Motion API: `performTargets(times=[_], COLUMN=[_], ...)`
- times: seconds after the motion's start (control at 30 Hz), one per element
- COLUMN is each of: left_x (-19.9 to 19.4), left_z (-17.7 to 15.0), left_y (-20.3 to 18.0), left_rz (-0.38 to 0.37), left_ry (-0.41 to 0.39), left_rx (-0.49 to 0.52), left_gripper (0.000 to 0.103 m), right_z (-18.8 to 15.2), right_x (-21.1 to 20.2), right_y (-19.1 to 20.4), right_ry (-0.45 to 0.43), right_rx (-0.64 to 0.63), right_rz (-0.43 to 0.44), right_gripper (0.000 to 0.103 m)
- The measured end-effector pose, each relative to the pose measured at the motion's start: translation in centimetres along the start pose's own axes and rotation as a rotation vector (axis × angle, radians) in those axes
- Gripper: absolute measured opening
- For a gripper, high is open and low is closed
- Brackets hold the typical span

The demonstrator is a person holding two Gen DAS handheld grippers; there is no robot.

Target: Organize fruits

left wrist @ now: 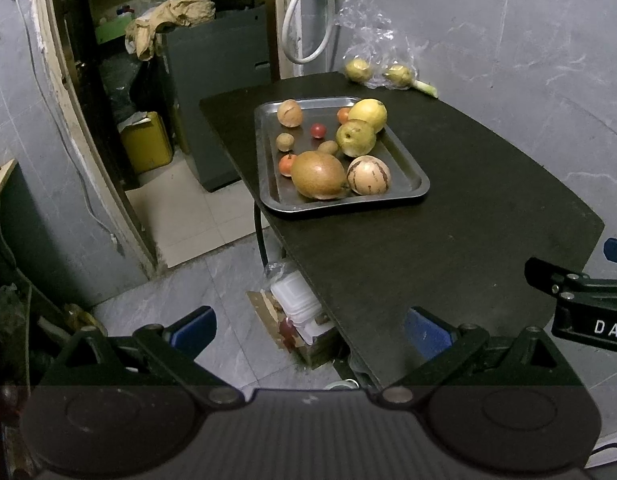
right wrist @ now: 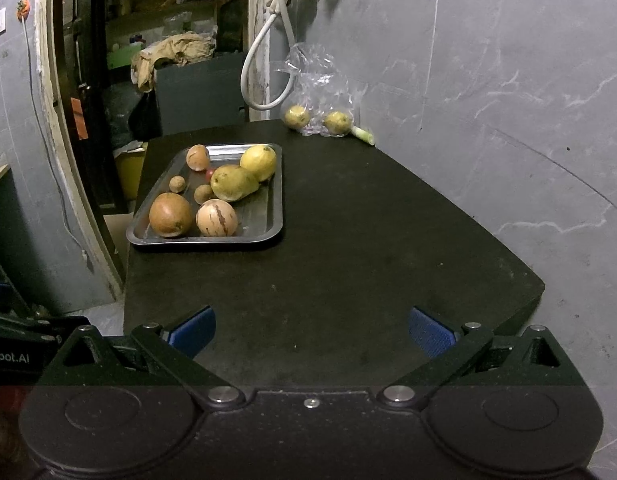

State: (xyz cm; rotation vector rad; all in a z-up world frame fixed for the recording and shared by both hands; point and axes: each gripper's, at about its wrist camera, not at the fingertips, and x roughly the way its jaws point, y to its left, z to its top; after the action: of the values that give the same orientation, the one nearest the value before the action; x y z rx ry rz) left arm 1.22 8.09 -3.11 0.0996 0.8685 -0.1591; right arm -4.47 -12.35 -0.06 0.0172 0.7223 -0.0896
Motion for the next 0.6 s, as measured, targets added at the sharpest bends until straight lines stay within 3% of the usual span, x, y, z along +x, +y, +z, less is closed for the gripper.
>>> performTargets(times=[0.47,0.6], left_x=[0.4,0.82], left_z=[0.14,0.14], left_y=[-0.19,0.12], left_rz=[0.001,-0.047], left_ry=[0.025,0.048], left_rx=[0.008,-0.012], left_gripper=[0.102,0.102], right_z=[0.24,0.27], right_x=[0.53,0.62], right_y=[0.11,0.13], right_ry=[0.003,0.004], right_rx=[-0.008,-0.01], right_rz=[-0.006,-0.008], right_gripper=[0.102,0.102])
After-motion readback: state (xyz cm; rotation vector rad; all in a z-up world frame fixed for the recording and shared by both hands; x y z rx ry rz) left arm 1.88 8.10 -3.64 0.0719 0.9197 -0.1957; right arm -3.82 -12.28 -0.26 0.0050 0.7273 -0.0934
